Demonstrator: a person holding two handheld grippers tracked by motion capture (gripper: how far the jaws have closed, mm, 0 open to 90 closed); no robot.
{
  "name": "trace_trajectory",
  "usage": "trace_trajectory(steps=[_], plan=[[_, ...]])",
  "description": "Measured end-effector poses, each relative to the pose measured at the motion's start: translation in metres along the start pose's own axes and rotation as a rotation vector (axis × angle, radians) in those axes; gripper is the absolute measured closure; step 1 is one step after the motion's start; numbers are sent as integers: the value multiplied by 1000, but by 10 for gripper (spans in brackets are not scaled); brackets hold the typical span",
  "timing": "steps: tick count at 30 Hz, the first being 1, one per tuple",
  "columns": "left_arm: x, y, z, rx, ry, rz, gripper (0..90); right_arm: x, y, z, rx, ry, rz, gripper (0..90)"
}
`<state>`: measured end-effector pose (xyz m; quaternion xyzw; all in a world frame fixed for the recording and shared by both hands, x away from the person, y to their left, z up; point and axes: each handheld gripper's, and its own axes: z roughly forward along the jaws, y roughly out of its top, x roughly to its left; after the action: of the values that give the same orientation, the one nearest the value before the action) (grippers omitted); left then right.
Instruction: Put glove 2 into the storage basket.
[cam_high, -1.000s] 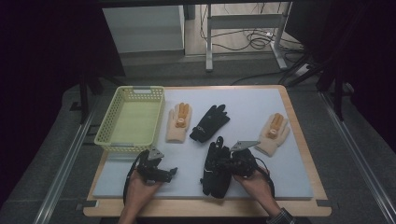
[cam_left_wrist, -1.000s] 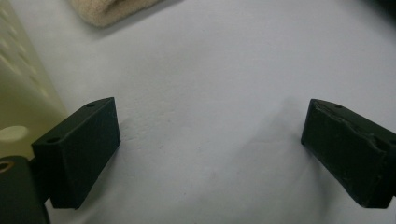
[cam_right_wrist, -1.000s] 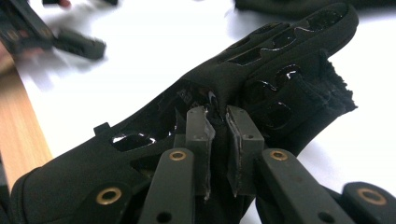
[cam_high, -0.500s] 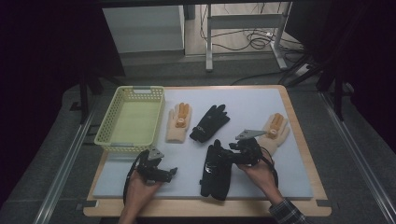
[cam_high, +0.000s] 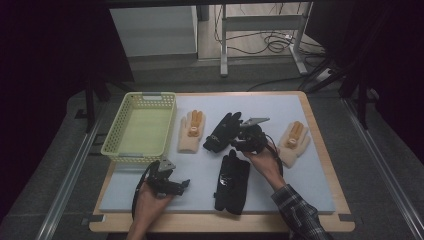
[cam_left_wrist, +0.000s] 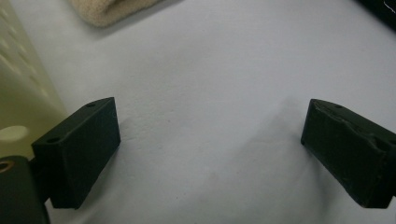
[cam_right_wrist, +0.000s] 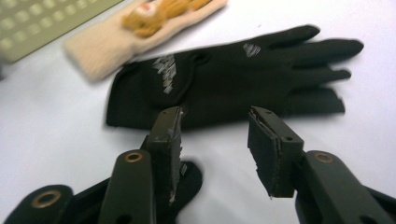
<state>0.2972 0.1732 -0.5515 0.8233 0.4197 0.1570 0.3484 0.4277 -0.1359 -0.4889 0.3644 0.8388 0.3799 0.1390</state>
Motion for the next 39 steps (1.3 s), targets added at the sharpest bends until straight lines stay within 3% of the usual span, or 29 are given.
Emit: trace_trajectory(steps=[1,3,5,10,15,16,17,18,21,22,23,25,27,29,32,35,39], plan=[[0,0,0,-1,-1,-1,47,-5,7,10,7,-8,5,548],[0,0,0,-1,-1,-1,48,-6,9,13,10,-9,16,544],[0,0,0,-1,-1,-1,47,-10,15,23,9,0,45,498],[0,0,0,-2,-1,-1,48,-15,25,49,21,-27,73,358],[0,0,0,-2,-1,-1,47,-16,28,67,40,-62,62,314],[0,0,0,-1,-1,-1,47,-15,27,75,83,-86,31,340],[0,0,0,-1,-1,-1,47,-15,27,75,83,-86,31,340],[0,0,0,0,0,-1,47,-13,25,79,86,-97,11,427],[0,0,0,2,-1,-1,46,-13,24,79,79,-102,45,507],[0,0,0,2,-1,-1,46,-14,23,78,78,-111,46,566],[0,0,0,2,0,0,46,-14,23,76,71,-127,45,704],[0,0,0,2,0,0,46,-13,22,76,72,-126,40,738],[0,0,0,1,0,-1,46,-10,22,75,70,-146,2,801],[0,0,0,2,-2,0,46,-9,23,75,71,-143,2,807],[0,0,0,0,-1,-2,47,-18,27,67,75,-84,45,823],[0,0,0,-1,-1,-2,47,-16,30,56,60,-76,14,827],[0,0,0,2,-1,1,47,-15,33,41,25,-44,7,828]])
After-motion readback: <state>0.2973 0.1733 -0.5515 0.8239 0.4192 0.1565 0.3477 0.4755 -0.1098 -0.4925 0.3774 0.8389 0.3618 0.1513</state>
